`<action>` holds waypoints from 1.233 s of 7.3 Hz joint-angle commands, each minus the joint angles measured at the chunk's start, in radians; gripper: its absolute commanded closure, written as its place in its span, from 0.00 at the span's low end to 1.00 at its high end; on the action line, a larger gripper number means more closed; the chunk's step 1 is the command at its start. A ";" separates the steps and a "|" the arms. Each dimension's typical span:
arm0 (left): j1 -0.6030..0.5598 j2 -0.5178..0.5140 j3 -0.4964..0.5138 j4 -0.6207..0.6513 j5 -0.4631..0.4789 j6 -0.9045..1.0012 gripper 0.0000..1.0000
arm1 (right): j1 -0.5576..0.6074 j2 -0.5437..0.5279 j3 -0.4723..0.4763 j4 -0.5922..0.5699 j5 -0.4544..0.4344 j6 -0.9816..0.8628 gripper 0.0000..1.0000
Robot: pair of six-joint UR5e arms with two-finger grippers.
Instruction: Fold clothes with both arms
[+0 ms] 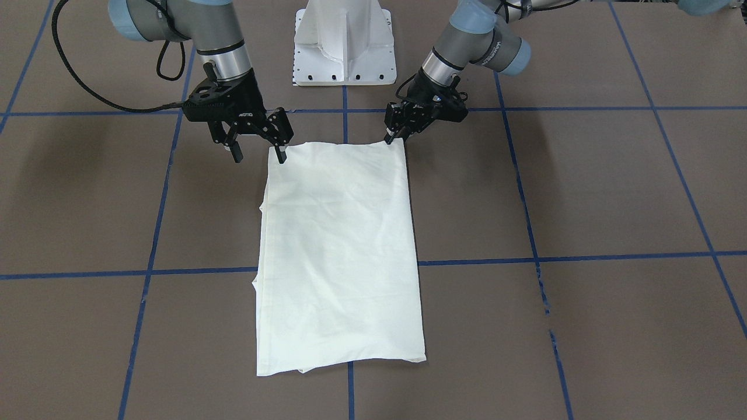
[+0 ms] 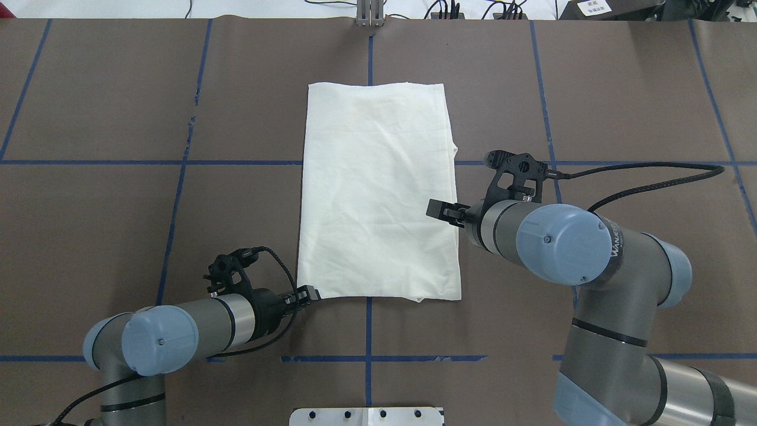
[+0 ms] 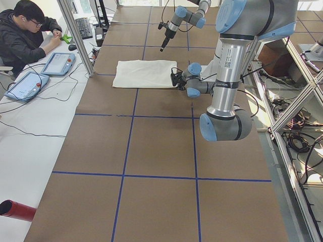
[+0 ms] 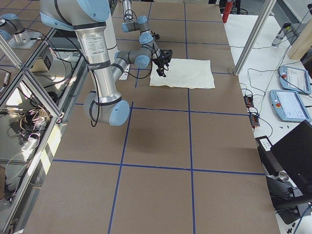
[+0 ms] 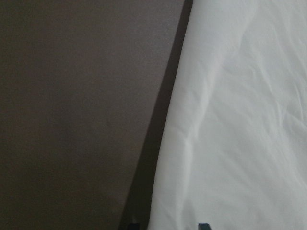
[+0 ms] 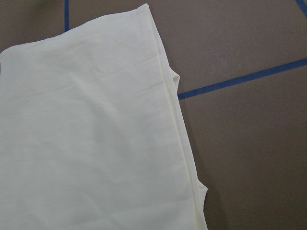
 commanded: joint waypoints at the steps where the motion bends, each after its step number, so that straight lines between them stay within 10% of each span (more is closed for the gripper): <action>1: 0.002 -0.005 0.001 0.000 0.001 -0.011 0.76 | 0.000 0.000 -0.001 0.000 0.000 0.000 0.00; 4: -0.001 0.004 -0.001 0.000 -0.001 0.001 0.42 | -0.002 0.000 0.000 0.002 0.000 0.002 0.00; 9: -0.012 -0.002 -0.001 0.002 0.001 0.003 0.54 | 0.000 0.000 0.000 0.000 0.000 0.002 0.00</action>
